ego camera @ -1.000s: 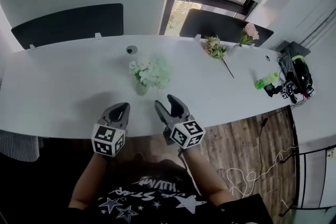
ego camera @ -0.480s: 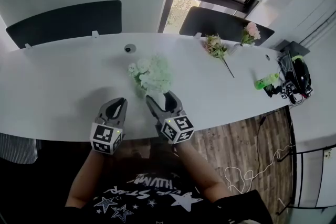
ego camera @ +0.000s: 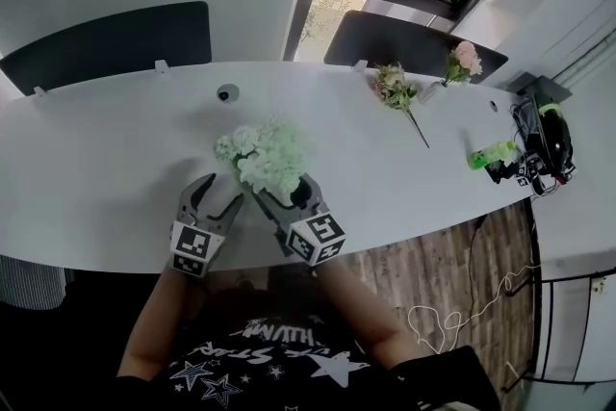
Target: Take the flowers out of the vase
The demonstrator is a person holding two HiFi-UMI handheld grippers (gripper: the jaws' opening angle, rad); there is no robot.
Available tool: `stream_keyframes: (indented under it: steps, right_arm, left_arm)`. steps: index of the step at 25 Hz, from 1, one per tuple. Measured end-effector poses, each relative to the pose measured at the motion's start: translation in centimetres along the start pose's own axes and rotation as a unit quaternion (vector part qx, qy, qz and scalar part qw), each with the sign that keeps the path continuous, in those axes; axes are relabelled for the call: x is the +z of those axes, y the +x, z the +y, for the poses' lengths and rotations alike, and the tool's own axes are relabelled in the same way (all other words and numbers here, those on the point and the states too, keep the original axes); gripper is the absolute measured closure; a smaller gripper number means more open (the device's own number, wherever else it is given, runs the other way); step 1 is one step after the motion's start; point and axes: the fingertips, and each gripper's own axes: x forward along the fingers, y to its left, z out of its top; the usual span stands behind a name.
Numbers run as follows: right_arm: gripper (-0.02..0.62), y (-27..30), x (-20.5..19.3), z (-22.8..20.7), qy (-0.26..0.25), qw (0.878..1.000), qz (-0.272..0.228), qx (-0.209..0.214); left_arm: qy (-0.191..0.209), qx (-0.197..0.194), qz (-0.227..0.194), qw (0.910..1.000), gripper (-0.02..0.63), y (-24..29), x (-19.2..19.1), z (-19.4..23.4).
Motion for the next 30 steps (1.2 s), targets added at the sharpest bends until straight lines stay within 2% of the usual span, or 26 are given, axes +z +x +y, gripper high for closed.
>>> stream_keyframes:
  steps: [9, 13, 21, 23, 27, 30]
  right_arm:
    - [0.275, 0.5, -1.2, -0.5, 0.000, 0.999, 0.029, 0.014]
    - [0.275, 1.0, -1.1, -0.5, -0.001, 0.999, 0.032, 0.025]
    - [0.276, 1.6, -1.0, -0.6, 0.002, 0.998, 0.042, 0.040]
    - [0.276, 2.0, -0.9, -0.6, -0.002, 0.998, 0.042, 0.046]
    - [0.278, 2.7, -0.5, -0.6, 0.008, 0.998, 0.036, 0.055]
    - [0.279, 3.1, -0.3, -0.6, -0.007, 0.998, 0.035, 0.058]
  left_arm:
    - [0.035, -0.045, 0.004, 0.9984, 0.302, 4.6, -0.6, -1.4]
    - [0.029, -0.062, 0.005, 0.9977, 0.302, 6.0, -0.6, -1.9]
    - [0.013, -0.052, 0.010, 0.9985, 0.309, 6.7, -0.8, -1.6]
    - [0.013, -0.047, 0.010, 0.9988, 0.348, 6.6, -0.8, -1.4]
    - [0.014, -0.044, 0.006, 0.9989, 0.350, 6.7, -0.9, -1.4]
    - [0.013, -0.043, 0.005, 0.9990, 0.350, 6.7, -1.0, -1.3]
